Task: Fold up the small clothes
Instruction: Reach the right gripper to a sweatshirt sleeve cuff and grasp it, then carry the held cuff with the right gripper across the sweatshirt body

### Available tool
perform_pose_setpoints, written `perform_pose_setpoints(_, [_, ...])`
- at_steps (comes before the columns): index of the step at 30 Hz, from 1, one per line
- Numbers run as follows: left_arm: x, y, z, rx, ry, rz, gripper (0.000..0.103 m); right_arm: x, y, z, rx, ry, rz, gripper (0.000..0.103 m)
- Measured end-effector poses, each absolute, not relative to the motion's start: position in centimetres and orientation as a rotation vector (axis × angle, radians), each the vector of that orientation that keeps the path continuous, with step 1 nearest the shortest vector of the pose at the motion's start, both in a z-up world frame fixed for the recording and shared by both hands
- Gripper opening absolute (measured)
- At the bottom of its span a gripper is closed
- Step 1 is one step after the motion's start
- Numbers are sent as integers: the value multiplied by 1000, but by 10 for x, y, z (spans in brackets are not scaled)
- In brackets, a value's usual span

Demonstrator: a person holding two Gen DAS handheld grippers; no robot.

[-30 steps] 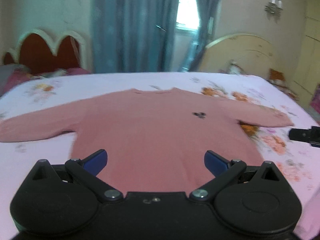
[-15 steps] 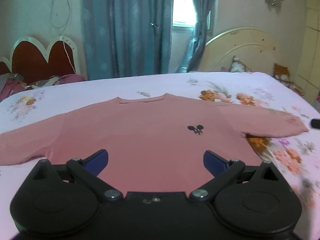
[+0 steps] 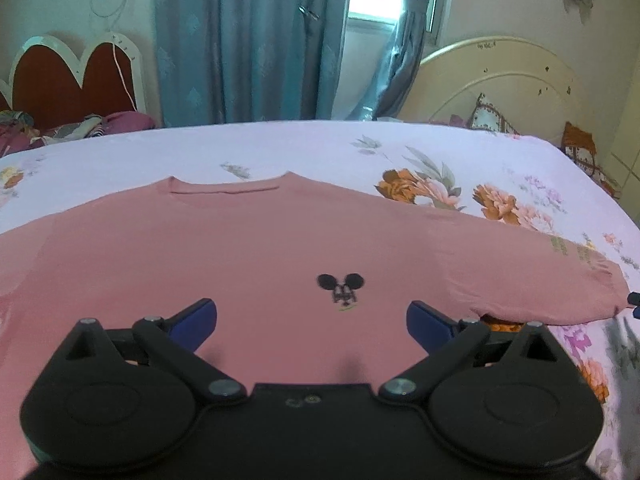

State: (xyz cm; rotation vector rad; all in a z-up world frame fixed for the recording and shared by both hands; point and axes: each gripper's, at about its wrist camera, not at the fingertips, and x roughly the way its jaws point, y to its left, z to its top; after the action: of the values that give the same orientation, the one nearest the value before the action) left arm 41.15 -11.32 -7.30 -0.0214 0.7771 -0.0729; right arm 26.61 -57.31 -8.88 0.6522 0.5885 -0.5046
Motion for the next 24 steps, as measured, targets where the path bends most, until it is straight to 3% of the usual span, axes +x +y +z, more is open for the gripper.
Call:
perform_pose_setpoints(6, [428, -130, -82, -2, 810, -57, 101, 273, -604, -121, 764, 629, -498, 27])
perform_pose_setpoints(17, [437, -138, -72, 19, 796, -60, 103, 266, -627, -120, 915, 461, -399, 27])
perform_pose_setpoints(19, [438, -130, -74, 6, 805, -50, 103, 274, -631, -130, 907, 564, -450, 18])
perform_pose_setpoints(21, [438, -118, -75, -19, 807, -19, 103, 275, -631, -131, 900, 549, -471, 11])
perform_pose_setpoints(24, [440, -97, -76, -35, 829, -8, 103, 285, -617, -121, 799, 569, -519, 10])
